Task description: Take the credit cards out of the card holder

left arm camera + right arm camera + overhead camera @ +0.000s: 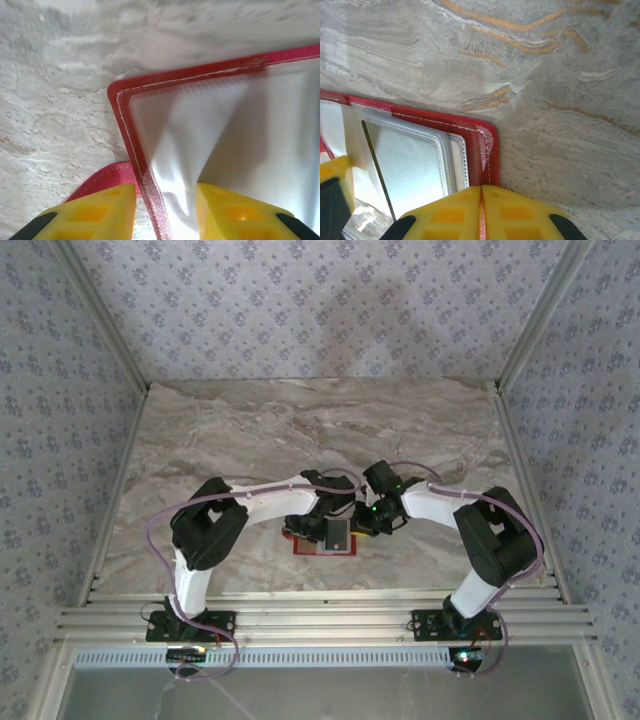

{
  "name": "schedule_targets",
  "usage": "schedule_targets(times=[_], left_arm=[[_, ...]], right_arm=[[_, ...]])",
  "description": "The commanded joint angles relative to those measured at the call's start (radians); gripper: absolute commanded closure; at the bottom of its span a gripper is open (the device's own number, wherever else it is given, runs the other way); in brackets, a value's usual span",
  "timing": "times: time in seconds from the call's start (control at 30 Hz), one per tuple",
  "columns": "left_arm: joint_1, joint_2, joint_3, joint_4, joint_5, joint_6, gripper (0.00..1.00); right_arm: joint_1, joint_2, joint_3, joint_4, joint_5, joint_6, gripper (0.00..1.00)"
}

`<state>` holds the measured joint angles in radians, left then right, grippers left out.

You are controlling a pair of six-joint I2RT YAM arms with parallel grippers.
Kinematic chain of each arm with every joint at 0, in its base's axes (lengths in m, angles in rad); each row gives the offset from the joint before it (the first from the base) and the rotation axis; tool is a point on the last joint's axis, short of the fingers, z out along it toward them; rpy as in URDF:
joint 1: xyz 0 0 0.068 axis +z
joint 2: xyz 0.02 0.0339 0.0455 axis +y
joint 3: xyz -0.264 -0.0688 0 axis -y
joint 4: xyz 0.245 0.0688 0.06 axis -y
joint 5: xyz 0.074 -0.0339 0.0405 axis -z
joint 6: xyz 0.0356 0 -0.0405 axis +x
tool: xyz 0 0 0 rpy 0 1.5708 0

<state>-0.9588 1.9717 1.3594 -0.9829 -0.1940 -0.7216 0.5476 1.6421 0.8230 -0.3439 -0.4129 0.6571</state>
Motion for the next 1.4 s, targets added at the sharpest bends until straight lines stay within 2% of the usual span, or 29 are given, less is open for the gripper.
schedule_targets(times=[0.0,0.13,0.3,0.4,0.57,0.7,0.87,1.17,1.37], left_arm=[[0.018,-0.033,-0.056,-0.001,0.012,0.016,0.64],[0.028,-0.052,-0.095,0.02,0.02,0.017,0.67],[0.066,-0.152,-0.145,0.072,0.056,0.017,0.66],[0.081,-0.211,-0.15,0.103,0.103,0.025,0.65],[0.131,-0.274,-0.182,0.188,0.237,0.021,0.65],[0.144,-0.295,-0.193,0.256,0.334,0.011,0.69],[0.149,-0.25,-0.196,0.334,0.434,-0.008,0.73],[0.162,-0.207,-0.225,0.389,0.477,-0.012,0.77],[0.164,-0.19,-0.231,0.392,0.476,-0.014,0.77]], right_arm=[[-0.008,0.019,0.013,-0.064,0.026,-0.019,0.89],[0.0,-0.014,0.026,-0.079,0.017,-0.019,0.87],[0.011,-0.091,0.056,-0.14,0.056,-0.018,0.83],[0.021,-0.126,0.064,-0.157,0.064,0.004,0.73],[0.076,-0.156,0.059,-0.117,0.058,0.071,0.65],[0.105,-0.124,0.07,-0.096,0.06,0.087,0.64],[0.121,-0.066,0.07,-0.042,0.048,0.107,0.65],[0.151,0.033,0.075,0.035,0.025,0.135,0.7],[0.163,0.077,0.079,0.027,0.041,0.13,0.7]])
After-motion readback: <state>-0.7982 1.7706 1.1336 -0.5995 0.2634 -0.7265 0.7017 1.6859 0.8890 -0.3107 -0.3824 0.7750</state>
